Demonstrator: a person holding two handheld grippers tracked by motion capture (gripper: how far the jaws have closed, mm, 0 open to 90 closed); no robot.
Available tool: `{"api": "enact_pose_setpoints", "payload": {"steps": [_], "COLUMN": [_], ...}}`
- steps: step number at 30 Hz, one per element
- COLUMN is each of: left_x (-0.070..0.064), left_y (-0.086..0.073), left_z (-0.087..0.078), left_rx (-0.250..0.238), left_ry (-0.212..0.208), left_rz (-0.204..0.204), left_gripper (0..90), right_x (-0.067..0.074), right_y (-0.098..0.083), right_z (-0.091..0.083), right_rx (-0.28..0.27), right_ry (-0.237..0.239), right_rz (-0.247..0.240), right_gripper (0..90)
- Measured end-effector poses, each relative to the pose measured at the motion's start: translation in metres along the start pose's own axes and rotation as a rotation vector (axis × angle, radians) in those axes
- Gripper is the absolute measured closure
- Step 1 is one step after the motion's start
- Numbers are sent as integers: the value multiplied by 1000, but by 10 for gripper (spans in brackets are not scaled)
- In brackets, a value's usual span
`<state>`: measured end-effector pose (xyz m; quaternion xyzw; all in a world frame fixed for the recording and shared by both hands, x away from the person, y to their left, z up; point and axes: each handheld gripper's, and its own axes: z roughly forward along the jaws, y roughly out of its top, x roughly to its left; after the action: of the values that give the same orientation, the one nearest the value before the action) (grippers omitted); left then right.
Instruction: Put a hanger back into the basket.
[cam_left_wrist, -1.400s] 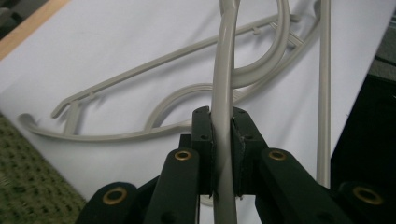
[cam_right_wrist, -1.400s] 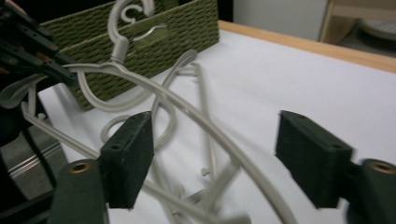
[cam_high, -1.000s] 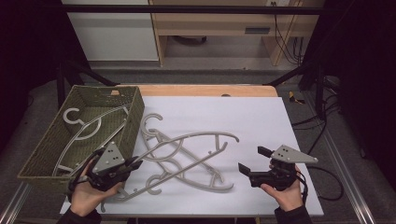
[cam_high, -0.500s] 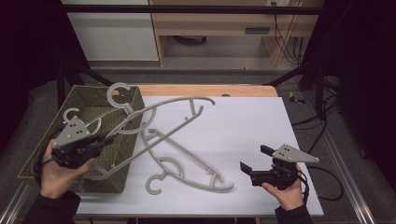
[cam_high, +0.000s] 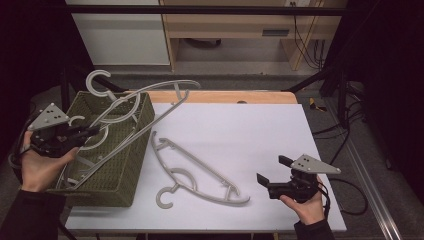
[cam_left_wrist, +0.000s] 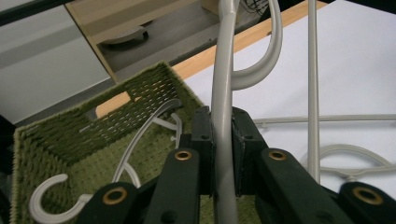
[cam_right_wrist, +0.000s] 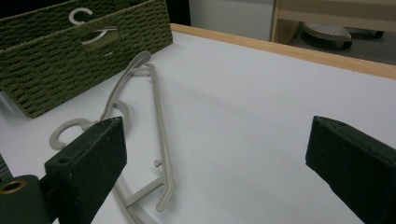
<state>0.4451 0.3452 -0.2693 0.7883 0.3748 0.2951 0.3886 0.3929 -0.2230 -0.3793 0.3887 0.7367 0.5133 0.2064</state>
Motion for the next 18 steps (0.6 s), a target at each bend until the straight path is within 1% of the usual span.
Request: {"api": "enact_pose_setpoints", "payload": {"steps": [2,5,9,12,14,15,18], "left_x": [7,20,31,39,44,48,55], "left_y": [-1,-6,-12,-17,-21,-23,-29], "left_z": [3,7,9,9,9,9,9], "left_rx": [9,19,18,13,21,23,34], "left_ry": [5,27,24,41,47,50,57], "left_rz": [-2,-22,-32,-53,-61,-73,-83], "left_gripper": [816,816,816,816,816,816,816], "right_x": [0,-1,-1,-2,-2,-2,-3], "right_y": [0,1,1,1,1,1,1], "right_z": [0,-1,-2,-2,-2,-3,-3], "right_rx": [-3,-9,-12,-17,-18,-17,-17], "right_ry": [0,-2,-4,-10,-11,-11,-13], "right_rz": [3,6,2,8,10,9,2], "right_gripper": [55,54,51,48,45,44,40]}}
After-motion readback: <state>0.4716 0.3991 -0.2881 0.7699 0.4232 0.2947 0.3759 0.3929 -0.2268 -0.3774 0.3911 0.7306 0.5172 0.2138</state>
